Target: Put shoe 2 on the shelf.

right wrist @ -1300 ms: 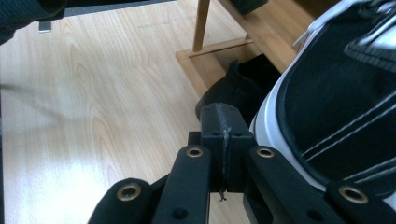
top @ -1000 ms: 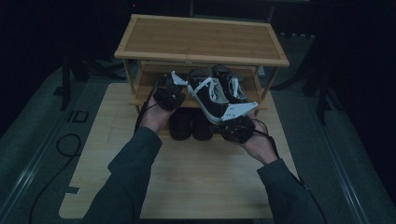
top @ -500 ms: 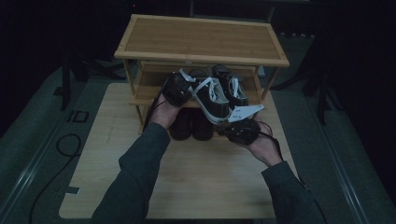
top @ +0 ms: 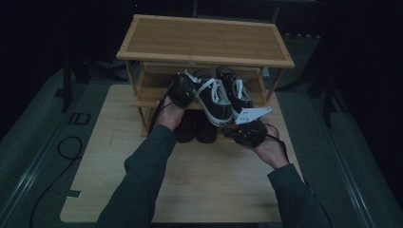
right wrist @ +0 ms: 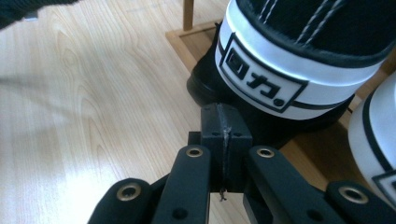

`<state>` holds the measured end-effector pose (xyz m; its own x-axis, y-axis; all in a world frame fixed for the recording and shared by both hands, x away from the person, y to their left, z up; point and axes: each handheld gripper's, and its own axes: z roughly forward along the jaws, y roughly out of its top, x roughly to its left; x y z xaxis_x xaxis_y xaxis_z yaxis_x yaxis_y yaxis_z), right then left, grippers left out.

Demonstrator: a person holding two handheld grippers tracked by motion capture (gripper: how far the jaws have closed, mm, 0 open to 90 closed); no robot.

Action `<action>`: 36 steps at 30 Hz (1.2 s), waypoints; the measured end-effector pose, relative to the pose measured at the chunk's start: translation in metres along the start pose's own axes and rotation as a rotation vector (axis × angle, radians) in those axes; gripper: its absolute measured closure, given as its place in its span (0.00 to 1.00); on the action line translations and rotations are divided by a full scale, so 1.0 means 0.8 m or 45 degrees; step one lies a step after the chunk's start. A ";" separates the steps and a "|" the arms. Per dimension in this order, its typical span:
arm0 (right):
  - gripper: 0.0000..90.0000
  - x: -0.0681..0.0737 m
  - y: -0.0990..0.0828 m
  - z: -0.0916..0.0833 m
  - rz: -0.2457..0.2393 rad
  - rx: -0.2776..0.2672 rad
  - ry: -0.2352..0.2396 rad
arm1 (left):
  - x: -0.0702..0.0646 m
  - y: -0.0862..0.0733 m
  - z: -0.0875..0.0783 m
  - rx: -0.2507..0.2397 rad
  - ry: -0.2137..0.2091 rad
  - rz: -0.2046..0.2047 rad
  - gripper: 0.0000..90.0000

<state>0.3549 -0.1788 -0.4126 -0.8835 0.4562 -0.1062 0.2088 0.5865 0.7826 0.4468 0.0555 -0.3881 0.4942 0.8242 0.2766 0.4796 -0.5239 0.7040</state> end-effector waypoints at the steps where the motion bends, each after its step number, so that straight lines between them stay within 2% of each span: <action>1: 1.00 0.000 0.001 -0.001 -0.004 -0.006 -0.001 | 0.001 0.000 0.000 0.003 0.000 -0.002 1.00; 5: 1.00 0.003 0.006 -0.002 -0.018 -0.029 0.015 | 0.001 0.000 0.002 -0.002 -0.005 -0.038 1.00; 8: 1.00 0.003 0.010 -0.003 -0.026 -0.038 0.011 | 0.004 0.000 0.001 0.032 -0.010 -0.031 1.00; 11: 1.00 0.004 0.015 -0.002 -0.040 -0.038 0.017 | 0.005 -0.001 0.002 0.020 -0.029 -0.074 1.00; 21: 1.00 0.004 0.012 -0.004 -0.060 -0.041 0.025 | 0.012 -0.007 -0.001 -0.001 -0.056 -0.053 1.00; 23: 1.00 0.004 0.013 -0.007 -0.061 -0.047 0.019 | 0.016 -0.009 -0.003 0.010 -0.046 -0.013 1.00; 24: 1.00 0.004 0.013 -0.008 -0.061 -0.051 0.015 | 0.015 -0.011 -0.002 -0.024 -0.064 -0.035 1.00; 25: 1.00 0.003 0.014 -0.010 -0.060 -0.056 0.013 | 0.016 -0.012 -0.003 -0.026 -0.075 -0.027 1.00; 28: 1.00 0.002 0.015 -0.013 -0.059 -0.061 0.006 | 0.017 -0.015 -0.005 -0.045 -0.105 -0.050 1.00; 29: 1.00 0.002 0.015 -0.012 -0.062 -0.061 0.007 | 0.017 -0.016 -0.006 -0.040 -0.107 -0.032 1.00; 36: 1.00 0.005 0.018 -0.007 -0.075 -0.053 0.008 | 0.016 -0.020 -0.011 -0.046 -0.131 0.001 1.00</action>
<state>0.3518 -0.1719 -0.3986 -0.8963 0.4175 -0.1494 0.1385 0.5837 0.8001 0.4389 0.0765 -0.3899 0.5673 0.7963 0.2098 0.4538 -0.5149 0.7273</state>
